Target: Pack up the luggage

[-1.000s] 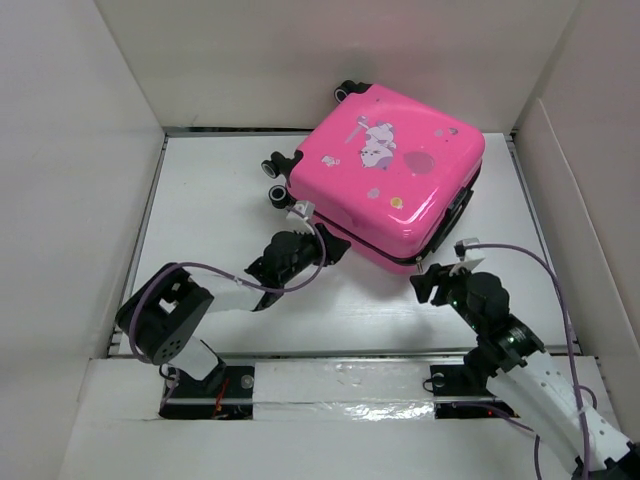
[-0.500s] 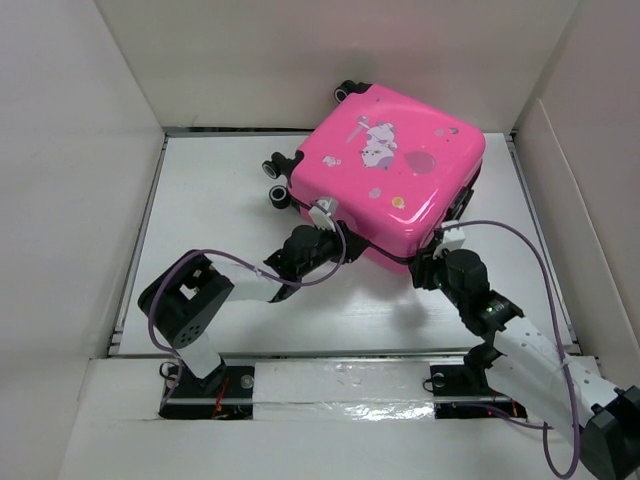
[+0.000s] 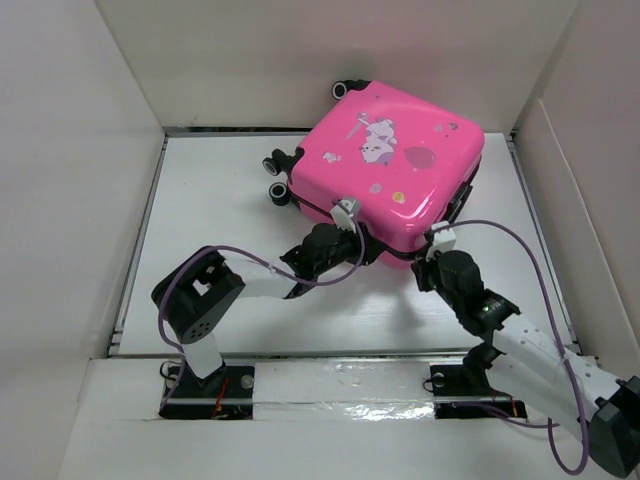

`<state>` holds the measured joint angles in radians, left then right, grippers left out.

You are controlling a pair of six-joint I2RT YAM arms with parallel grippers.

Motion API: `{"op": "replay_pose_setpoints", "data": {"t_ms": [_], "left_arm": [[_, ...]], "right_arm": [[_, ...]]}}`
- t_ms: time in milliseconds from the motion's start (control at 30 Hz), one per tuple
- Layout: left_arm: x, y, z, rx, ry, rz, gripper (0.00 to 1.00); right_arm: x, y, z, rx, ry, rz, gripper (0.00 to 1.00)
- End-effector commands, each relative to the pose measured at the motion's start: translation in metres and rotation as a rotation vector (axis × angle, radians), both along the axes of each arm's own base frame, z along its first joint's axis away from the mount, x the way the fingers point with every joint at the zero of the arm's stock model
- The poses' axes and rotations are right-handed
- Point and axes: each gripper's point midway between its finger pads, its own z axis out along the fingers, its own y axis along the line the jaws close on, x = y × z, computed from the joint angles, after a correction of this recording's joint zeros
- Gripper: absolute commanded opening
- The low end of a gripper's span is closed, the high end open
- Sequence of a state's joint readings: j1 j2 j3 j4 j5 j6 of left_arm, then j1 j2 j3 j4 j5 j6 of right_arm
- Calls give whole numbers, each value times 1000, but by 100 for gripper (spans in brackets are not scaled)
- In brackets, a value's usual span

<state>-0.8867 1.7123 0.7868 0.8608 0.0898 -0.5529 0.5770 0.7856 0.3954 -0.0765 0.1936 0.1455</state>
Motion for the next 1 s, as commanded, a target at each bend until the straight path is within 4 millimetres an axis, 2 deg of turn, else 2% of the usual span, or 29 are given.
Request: {"op": "replay_pose_setpoints", "data": {"t_ms": [0, 33, 100, 133, 233, 267, 300, 367, 400, 467, 500, 600, 633, 700, 733, 767, 800, 833, 867, 900, 933, 967], "left_arm": [[19, -20, 46, -70, -108, 7, 27], [21, -22, 48, -73, -113, 10, 27], [20, -28, 55, -79, -119, 7, 26], [22, -29, 56, -79, -125, 11, 26], [19, -38, 60, -86, -124, -12, 26], [15, -43, 61, -90, -122, -27, 26], [16, -45, 64, -96, -123, -30, 26], [14, -48, 63, -103, -112, -45, 25], [13, -50, 64, -110, -110, -54, 25], [12, -52, 60, -107, -102, -64, 25], [11, -52, 59, -104, -99, -67, 25], [11, -51, 55, -97, -93, -67, 24], [12, -49, 54, -101, -87, -71, 23], [9, -48, 51, -103, -79, -78, 24], [15, -40, 56, -109, -85, -52, 25], [17, -33, 58, -113, -85, -34, 31], [26, -15, 50, -107, -70, 6, 38], [28, -2, 66, -145, -73, 30, 46], [33, 11, 70, -160, -67, 58, 61], [36, 27, 64, -161, -45, 87, 68], [49, 52, 81, -196, -60, 130, 72], [54, 65, 85, -220, -38, 154, 77]], "right_arm": [[-40, 49, 24, 120, 0, 250, 0], [-51, 58, 38, 168, -18, 311, 0], [-69, 71, 51, 211, -22, 403, 0], [-78, 79, 63, 240, -29, 462, 0], [-91, 98, 72, 273, -25, 578, 0], [-96, 109, 61, 286, 24, 623, 0], [-91, 123, 76, 342, -36, 652, 0], [-95, 145, 79, 383, -35, 698, 0], [-86, 160, 84, 410, -73, 695, 0], [-80, 176, 91, 441, -121, 671, 0], [-74, 187, 104, 475, -165, 683, 0], [-91, 207, 131, 549, -249, 768, 0], [-94, 210, 133, 548, -264, 772, 0], [-84, 204, 130, 535, -275, 693, 0], [-85, 198, 124, 533, -272, 677, 0], [-80, 191, 119, 528, -271, 629, 0], [-81, 186, 111, 516, -253, 619, 0], [-79, 179, 104, 498, -244, 587, 0], [-82, 169, 100, 488, -242, 574, 0], [-86, 162, 84, 443, -197, 568, 0], [-88, 156, 79, 430, -187, 566, 0], [-95, 150, 77, 441, -184, 580, 0]]}}
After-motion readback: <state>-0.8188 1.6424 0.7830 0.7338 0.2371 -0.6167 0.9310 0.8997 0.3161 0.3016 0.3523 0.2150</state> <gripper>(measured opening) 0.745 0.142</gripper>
